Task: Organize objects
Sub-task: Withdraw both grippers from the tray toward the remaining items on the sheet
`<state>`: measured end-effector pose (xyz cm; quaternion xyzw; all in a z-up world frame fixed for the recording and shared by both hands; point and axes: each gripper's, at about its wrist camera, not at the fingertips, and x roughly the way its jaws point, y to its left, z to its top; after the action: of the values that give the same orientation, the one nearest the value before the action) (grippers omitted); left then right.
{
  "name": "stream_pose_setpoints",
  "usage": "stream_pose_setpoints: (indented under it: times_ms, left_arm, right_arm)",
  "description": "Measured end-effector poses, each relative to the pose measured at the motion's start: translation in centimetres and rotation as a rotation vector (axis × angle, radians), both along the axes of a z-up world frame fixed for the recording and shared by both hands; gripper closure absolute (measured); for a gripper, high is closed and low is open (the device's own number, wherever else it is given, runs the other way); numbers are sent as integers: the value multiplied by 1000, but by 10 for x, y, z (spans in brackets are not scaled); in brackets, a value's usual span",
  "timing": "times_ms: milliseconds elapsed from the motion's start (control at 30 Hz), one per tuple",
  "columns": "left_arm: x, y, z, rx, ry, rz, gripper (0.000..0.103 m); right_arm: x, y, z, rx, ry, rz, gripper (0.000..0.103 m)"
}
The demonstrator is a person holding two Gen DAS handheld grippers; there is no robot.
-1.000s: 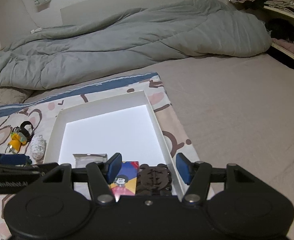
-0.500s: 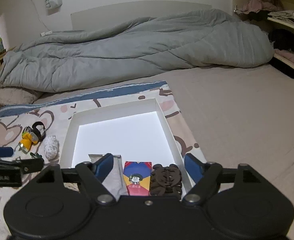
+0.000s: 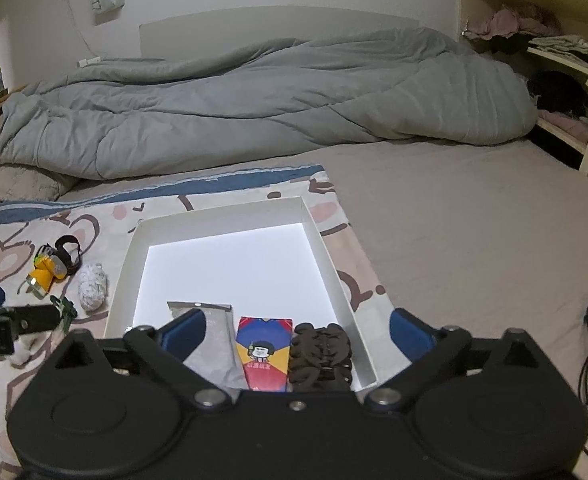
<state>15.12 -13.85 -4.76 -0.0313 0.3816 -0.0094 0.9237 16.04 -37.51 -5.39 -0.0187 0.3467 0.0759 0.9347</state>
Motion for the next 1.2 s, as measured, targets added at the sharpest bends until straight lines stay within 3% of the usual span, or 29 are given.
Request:
stream_pose_setpoints:
  times_ms: [667,1200]
  left_arm:
    - [0,10,-1,2,-8,12,0]
    - [-8,65,4,-6,-19,112,0]
  right_arm:
    - [2,-5,-4,-28,14,-34,0]
    - [12,38,-6,-26,17,12,0]
